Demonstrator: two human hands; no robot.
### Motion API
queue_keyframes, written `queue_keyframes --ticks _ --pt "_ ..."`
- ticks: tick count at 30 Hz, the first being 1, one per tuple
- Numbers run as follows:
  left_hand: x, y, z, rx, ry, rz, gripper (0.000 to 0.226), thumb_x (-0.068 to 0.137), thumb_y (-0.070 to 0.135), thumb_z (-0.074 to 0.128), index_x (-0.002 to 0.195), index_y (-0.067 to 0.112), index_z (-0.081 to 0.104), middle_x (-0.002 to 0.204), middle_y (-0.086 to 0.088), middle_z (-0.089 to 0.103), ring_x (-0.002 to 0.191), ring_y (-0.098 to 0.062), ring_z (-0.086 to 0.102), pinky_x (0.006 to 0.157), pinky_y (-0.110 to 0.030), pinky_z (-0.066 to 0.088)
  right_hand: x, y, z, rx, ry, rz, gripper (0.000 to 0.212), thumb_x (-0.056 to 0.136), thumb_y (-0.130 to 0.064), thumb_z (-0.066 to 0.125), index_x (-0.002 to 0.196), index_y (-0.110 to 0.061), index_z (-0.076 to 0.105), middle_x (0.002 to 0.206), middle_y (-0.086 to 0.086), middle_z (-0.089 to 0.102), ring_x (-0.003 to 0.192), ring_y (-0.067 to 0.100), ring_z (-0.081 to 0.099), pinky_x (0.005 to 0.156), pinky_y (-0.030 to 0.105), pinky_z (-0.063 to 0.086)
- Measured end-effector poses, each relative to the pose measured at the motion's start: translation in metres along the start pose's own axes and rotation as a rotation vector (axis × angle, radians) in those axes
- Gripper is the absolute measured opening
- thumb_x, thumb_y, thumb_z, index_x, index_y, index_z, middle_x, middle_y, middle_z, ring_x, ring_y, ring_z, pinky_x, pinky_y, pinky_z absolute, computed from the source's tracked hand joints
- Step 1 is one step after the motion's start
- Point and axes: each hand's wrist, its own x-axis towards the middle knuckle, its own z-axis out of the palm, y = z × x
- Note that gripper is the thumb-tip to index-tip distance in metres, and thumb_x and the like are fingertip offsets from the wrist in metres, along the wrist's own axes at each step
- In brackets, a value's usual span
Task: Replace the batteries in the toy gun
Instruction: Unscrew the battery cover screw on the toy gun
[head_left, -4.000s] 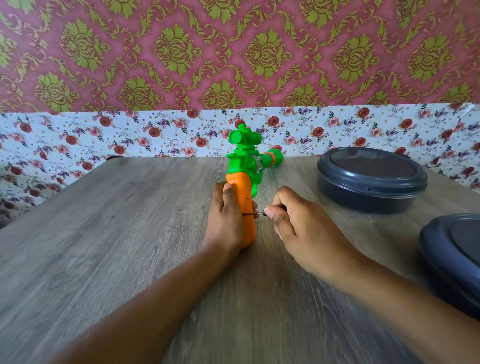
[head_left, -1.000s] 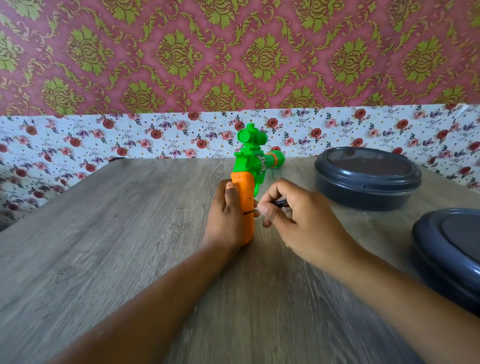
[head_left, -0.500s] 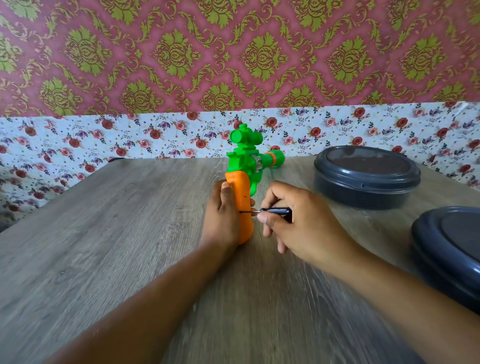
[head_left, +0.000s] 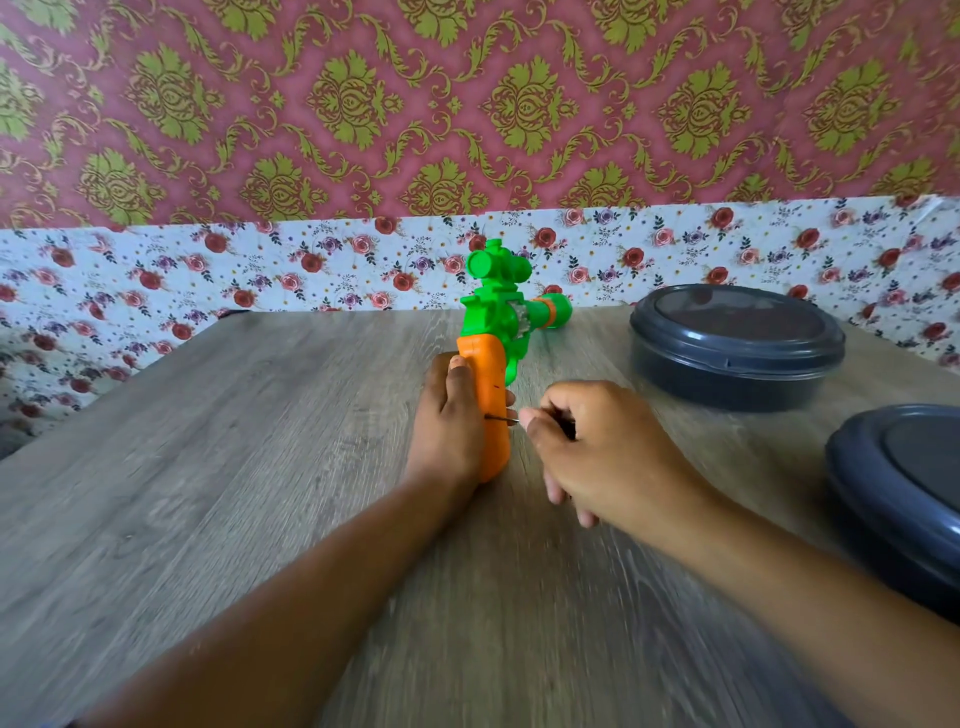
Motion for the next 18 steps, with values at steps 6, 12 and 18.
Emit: queue_keyframes --ticks 6,12,18 --pt "-0.0032 0.0059 -0.0008 -0.030 -0.016 -0.026 0.025 0.102 0.023 0.025 0.101 0.016 0.049 0.072 0.005 0.055 0.046 0.012 0.055 0.043 -0.004 0.040 0.0027 -0.0010 -0.0054 0.118 0.075 -0.078 0.012 0.085 -0.014 0.063 0.075 -0.012 0.058 0.059 0.005 0.064 0.034 0.002 0.049 0.037 0.009 0.030" --pt "-0.0063 0.0098 -0.0020 -0.010 -0.015 -0.026 0.024 0.102 0.024 0.025 0.104 0.015 0.047 0.074 0.005 0.053 0.053 0.003 0.060 0.045 -0.010 0.043 0.0046 0.0031 -0.0028 0.035 0.102 -0.121 0.031 0.090 -0.041 0.050 0.074 -0.015 0.052 0.058 0.005 0.063 0.041 0.010 0.050 0.049 0.030 0.043" --pt "-0.0072 0.0099 -0.0003 -0.031 -0.021 -0.047 0.026 0.102 0.023 0.025 0.105 0.010 0.047 0.070 0.001 0.053 0.043 0.008 0.056 0.039 -0.007 0.040 0.0056 0.0044 -0.0055 -0.155 0.123 -0.175 0.031 0.094 -0.037 0.044 0.071 -0.017 0.047 0.059 0.004 0.063 0.051 0.015 0.054 0.059 0.037 0.048"
